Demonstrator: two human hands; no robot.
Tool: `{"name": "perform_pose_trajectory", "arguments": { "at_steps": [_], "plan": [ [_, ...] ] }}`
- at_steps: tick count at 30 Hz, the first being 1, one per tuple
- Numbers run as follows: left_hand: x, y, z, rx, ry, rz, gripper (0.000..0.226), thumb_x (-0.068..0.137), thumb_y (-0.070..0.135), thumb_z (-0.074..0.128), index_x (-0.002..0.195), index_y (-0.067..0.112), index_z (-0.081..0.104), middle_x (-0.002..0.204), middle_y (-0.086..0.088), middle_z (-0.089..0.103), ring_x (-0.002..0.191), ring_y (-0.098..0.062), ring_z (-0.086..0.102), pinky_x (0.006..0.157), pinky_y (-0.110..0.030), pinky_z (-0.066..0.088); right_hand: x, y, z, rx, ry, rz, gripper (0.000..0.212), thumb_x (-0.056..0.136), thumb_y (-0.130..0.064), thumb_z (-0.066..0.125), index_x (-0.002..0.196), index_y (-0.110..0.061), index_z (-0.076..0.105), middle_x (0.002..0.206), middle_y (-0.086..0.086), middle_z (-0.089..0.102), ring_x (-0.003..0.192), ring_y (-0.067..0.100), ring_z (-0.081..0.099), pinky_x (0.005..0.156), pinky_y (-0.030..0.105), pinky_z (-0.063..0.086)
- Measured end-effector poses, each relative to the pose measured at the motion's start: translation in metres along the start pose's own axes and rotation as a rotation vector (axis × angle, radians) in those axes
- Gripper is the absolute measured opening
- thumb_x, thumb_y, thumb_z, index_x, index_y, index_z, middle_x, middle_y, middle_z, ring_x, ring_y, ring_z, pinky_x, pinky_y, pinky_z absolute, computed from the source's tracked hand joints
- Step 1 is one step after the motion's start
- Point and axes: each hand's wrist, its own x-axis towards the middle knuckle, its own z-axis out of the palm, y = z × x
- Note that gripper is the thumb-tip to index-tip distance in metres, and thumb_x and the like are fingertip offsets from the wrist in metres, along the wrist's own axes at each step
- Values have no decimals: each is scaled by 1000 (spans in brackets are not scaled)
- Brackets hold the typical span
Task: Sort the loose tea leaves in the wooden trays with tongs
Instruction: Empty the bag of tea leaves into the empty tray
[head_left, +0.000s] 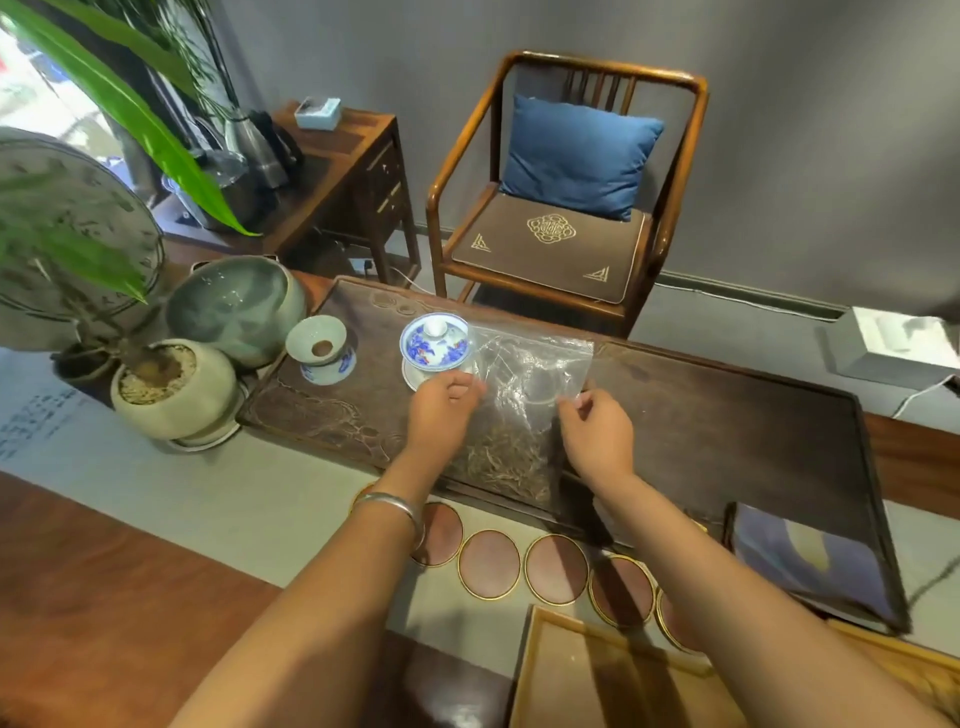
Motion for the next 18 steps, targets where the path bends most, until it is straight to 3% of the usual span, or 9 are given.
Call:
{"name": "perform_pose_trajectory", "arguments": {
  "at_steps": [4, 9, 15, 18],
  "plan": [
    [-7, 7, -7, -125, -36, 1, 10, 87, 7, 59, 89, 6, 69, 72, -3, 70, 67, -10, 66, 65, -20, 51, -5, 1, -10, 12, 10, 2, 25, 91, -24, 57, 72, -9, 56, 63, 0, 55, 62, 14, 51, 53, 27, 36],
    [-42, 21, -27, -309, -76, 22, 9, 88, 0, 60, 96, -3, 65, 77, -10, 69, 63, -6, 68, 60, -14, 52, -41, -4, -40, 101, -92, -11, 22, 89, -23, 62, 71, -11, 59, 64, -1, 57, 62, 11, 52, 60, 27, 42],
    [-122, 41, -52, -401, -37, 19, 10, 86, -1, 65, 91, 8, 68, 70, 4, 71, 66, 0, 67, 61, -10, 49, -107, -16, -78, 148, -111, -81, 19, 88, -20, 64, 72, -10, 60, 70, 6, 59, 63, 6, 51, 57, 15, 38],
    [-159, 45, -68, -428, -24, 34, 9, 84, -1, 67, 84, 8, 68, 66, 0, 70, 64, -5, 68, 59, -12, 50, -145, -18, -100, 102, -120, -158, 16, 87, -24, 64, 73, -19, 61, 77, -2, 59, 73, 4, 54, 65, 20, 43]
  ]
}}
